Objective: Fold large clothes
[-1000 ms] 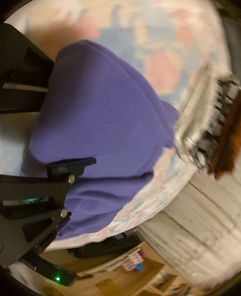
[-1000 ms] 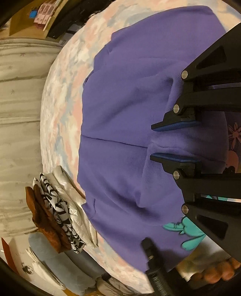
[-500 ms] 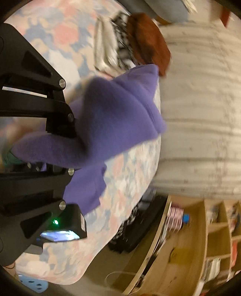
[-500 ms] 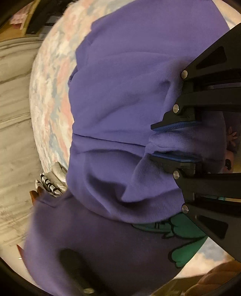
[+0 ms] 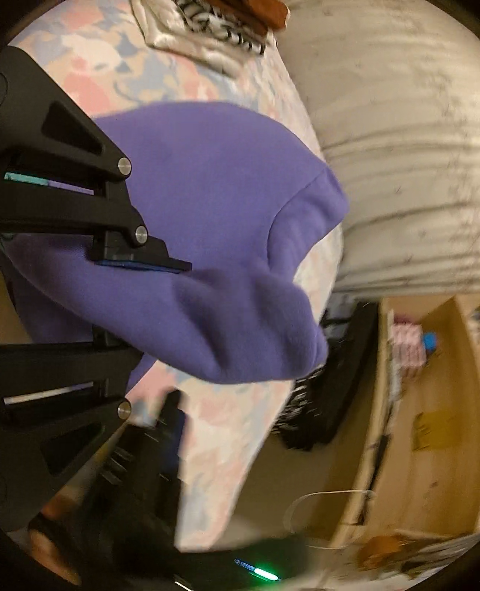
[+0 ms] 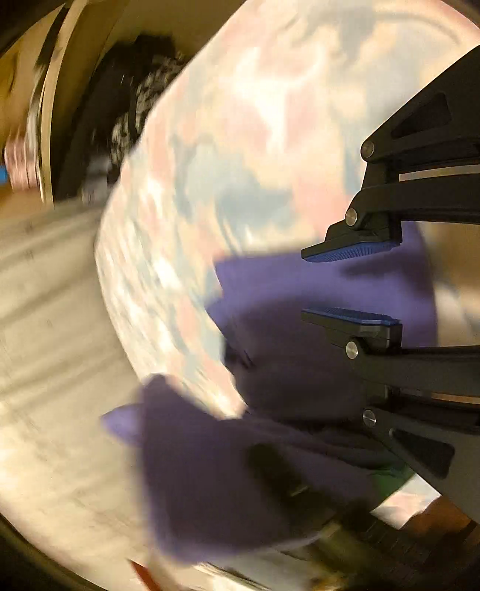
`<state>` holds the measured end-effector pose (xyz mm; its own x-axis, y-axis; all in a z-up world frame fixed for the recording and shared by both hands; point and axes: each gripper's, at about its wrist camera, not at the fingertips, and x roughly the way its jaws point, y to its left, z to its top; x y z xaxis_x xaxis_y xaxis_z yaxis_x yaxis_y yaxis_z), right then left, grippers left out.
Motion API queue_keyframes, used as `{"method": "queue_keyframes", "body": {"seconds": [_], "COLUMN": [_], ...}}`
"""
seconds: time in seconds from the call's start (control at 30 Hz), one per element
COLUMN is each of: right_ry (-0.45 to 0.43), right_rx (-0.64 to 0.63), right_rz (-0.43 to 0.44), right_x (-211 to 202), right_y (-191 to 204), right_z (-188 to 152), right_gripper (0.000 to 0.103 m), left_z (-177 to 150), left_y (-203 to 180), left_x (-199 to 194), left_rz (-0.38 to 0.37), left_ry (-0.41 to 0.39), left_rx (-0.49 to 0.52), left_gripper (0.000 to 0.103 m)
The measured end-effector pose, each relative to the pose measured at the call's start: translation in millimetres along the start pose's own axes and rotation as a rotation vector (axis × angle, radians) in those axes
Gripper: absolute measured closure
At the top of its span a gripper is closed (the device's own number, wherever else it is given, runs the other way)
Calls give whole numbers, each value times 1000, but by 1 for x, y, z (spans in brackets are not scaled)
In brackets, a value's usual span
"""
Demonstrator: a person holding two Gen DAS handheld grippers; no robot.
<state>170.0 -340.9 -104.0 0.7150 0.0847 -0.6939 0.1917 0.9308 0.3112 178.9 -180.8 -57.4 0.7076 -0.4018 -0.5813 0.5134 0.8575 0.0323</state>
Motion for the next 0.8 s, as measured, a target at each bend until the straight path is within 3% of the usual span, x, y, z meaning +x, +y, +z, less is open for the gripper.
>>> {"method": "queue_keyframes", "body": {"seconds": [0.23, 0.43, 0.53, 0.6, 0.8], "right_ry": [26, 36, 30, 28, 22], "right_rx": [82, 97, 96, 89, 74], "right_rz": [-38, -26, -17, -13, 30], "right_x": [16, 19, 14, 11, -11], "right_y": [-50, -60, -59, -55, -47], "right_z": [-4, -11, -12, -11, -4], "right_gripper": [78, 78, 78, 78, 66], "left_z": [-39, -42, -33, -24, -16], "left_y": [-58, -68, -58, -53, -48], "left_x": [82, 84, 78, 65, 15], "left_rz": [58, 66, -5, -51, -127], "left_ry": [169, 150, 156, 157, 159], "left_rx": [166, 207, 189, 176, 160], "left_gripper": [91, 87, 62, 39, 36]}}
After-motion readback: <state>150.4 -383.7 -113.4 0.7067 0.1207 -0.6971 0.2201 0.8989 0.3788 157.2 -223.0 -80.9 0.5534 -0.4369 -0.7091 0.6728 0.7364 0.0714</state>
